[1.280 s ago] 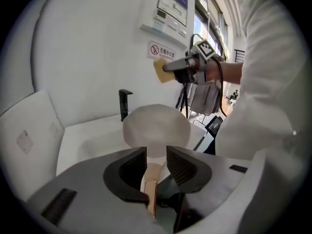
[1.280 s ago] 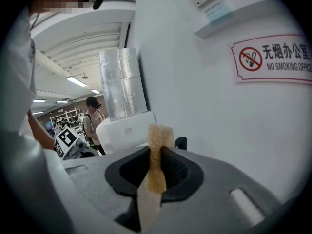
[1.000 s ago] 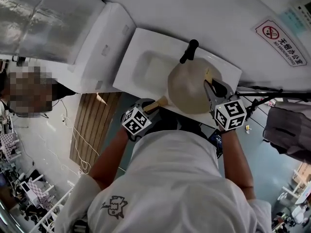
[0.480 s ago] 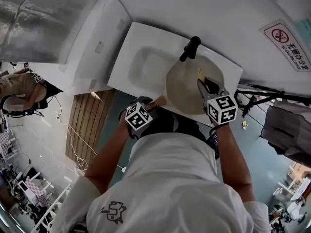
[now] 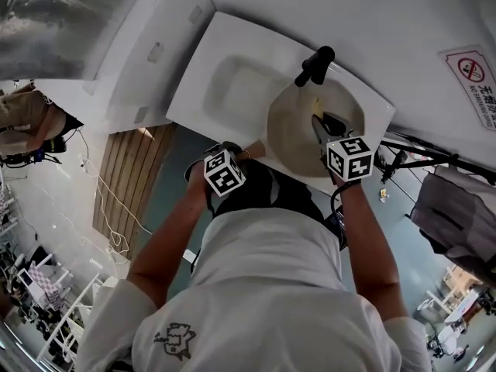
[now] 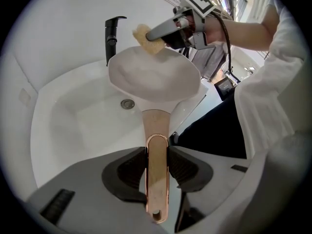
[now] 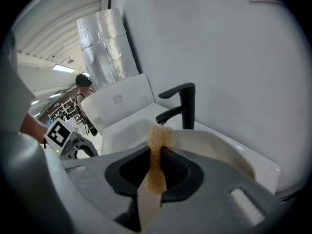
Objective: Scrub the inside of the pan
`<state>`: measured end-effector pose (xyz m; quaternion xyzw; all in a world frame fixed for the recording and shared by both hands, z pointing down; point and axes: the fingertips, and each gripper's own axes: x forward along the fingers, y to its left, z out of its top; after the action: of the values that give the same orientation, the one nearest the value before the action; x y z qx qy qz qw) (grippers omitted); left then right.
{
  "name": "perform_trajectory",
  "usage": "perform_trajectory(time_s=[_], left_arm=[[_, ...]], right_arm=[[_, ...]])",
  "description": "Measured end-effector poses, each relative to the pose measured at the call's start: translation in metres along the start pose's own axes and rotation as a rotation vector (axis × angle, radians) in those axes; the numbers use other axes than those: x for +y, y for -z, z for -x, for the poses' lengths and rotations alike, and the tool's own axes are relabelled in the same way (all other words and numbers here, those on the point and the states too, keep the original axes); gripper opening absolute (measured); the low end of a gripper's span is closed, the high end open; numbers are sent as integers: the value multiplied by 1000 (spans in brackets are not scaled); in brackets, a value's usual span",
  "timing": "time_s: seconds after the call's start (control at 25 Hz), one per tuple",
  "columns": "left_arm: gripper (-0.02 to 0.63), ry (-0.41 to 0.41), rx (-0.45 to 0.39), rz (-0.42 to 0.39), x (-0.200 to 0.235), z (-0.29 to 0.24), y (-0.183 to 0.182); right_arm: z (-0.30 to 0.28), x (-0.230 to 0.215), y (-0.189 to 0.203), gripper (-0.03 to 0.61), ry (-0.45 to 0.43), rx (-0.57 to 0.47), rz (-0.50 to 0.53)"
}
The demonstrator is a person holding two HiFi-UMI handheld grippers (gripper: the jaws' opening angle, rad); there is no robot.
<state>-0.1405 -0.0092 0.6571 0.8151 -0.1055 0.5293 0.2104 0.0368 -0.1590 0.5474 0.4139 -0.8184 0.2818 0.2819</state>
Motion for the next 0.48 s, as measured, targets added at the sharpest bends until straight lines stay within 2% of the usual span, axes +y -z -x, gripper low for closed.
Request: perform_trajectory(time_s=[0.12,0.48], left_arm=[[143,1,-2,-5,-2,-1,0],[138,79,47,5,-4,0,0]], right_arm=[[-19,-10,12,66,16,34,-2],[-86,-36,46,66,7,185,19]])
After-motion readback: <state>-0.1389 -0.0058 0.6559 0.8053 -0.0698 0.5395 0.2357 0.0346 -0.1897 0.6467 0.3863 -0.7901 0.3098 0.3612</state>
